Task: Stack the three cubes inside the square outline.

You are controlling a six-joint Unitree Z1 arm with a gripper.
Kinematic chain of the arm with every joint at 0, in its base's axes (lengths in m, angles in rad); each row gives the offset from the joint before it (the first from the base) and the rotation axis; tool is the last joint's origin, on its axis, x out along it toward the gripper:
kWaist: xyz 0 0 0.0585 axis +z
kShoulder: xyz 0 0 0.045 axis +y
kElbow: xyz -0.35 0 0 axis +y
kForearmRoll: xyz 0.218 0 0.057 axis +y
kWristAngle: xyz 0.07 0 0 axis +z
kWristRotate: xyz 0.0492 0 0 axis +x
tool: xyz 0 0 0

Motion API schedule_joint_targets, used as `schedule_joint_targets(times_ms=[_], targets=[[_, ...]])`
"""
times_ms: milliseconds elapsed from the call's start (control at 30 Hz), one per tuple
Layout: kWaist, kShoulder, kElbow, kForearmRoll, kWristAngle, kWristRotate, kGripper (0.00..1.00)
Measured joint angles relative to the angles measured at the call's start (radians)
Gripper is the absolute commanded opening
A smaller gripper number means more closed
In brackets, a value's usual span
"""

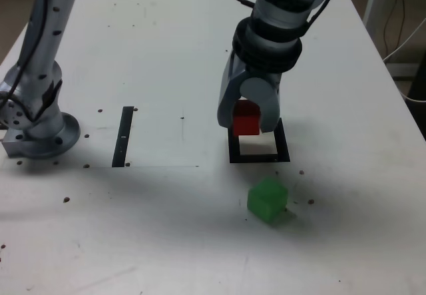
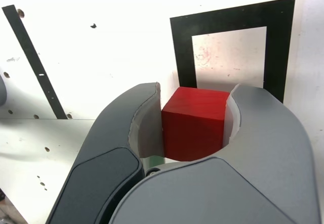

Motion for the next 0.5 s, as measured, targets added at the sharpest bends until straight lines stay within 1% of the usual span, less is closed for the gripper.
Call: schedule_joint_targets(times_ms=[233,500], targets=[[0.000,0.039,-0.020,-0.001,0.000,0.000,0.31],[0.012,0.079,-0.030,-0.015,-0.009,0.000,0.31]])
